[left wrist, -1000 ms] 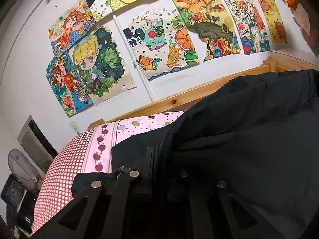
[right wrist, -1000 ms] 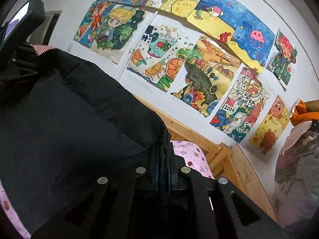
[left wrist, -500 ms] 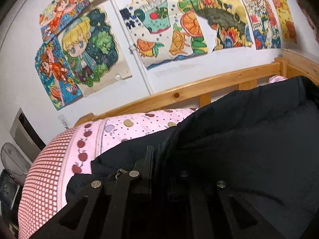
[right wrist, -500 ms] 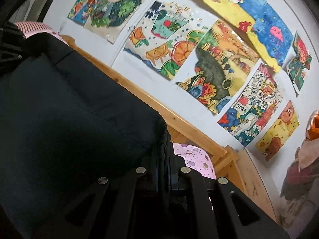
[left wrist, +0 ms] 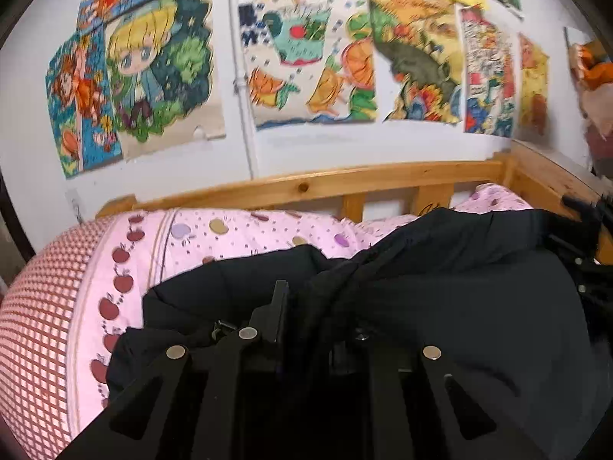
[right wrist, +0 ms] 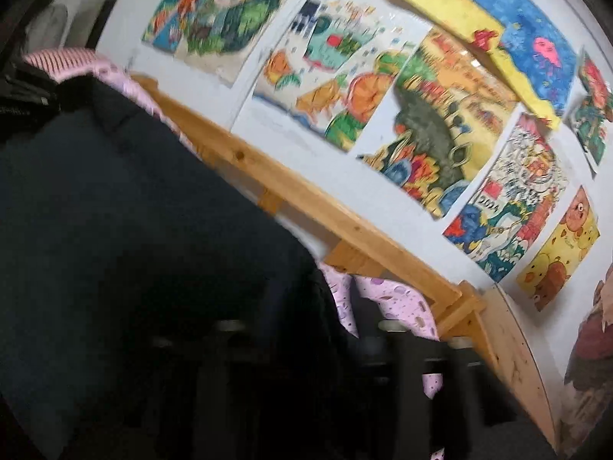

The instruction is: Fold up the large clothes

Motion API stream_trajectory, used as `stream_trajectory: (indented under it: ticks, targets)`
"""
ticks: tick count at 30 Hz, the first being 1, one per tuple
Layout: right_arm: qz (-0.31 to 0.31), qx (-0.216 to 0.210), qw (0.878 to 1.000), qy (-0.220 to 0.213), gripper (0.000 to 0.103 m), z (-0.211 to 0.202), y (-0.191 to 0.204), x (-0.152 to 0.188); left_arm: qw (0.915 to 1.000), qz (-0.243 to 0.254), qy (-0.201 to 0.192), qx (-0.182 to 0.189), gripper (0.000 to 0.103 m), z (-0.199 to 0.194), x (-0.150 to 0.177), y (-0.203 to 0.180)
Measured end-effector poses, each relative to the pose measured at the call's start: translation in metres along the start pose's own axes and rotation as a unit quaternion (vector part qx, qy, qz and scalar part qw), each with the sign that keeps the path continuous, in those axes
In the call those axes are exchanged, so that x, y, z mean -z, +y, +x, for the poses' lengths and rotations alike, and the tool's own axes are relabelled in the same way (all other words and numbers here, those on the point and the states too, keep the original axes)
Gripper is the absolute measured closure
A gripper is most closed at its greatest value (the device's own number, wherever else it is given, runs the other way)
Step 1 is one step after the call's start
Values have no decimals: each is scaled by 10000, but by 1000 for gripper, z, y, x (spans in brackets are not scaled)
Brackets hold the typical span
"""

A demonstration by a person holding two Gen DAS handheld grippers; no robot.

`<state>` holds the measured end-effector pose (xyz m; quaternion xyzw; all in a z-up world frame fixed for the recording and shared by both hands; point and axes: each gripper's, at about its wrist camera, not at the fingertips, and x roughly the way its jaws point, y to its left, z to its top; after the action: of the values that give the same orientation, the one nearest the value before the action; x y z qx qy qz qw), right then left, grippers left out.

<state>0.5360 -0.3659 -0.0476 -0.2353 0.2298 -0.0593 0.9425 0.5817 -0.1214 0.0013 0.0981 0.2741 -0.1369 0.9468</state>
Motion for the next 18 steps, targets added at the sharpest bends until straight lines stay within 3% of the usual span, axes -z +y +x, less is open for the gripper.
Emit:
stream_trajectory:
  ticks: [2, 7, 11, 13, 14, 15, 16, 18]
  targets:
    - [139, -9, 9994, -321, 33, -18, -14, 4, 10000, 56, -42, -8, 88, -8, 0, -1]
    - [425, 34, 9978, -506, 28, -50, -34, 12, 9997, -233, 34, 106, 86, -17, 0, 5]
    - [581, -298, 9968, -457, 23, -67, -33, 21, 9995, -240, 3, 182, 83, -27, 3, 4]
    - [586, -475, 9964, -385, 23, -73, -27, 27, 9997, -59, -142, 188, 73, -37, 8, -1]
    - [617, -578, 9958, -347, 23, -76, -23, 31, 9995, -42, -223, 214, 48, -42, 10, -1]
    - [675, -678, 9949, -318, 23, -79, -20, 34, 9988, -62, -428, 209, 15, -52, 13, -2]
    - [726, -759, 9940, -296, 23, -81, -17, 37, 9976, -108, -671, 164, 7, -62, 15, -2]
    - [845, -909, 9920, -223, 22, -82, -12, 43, 9945, -174, -1006, 230, 5, -79, 17, -2]
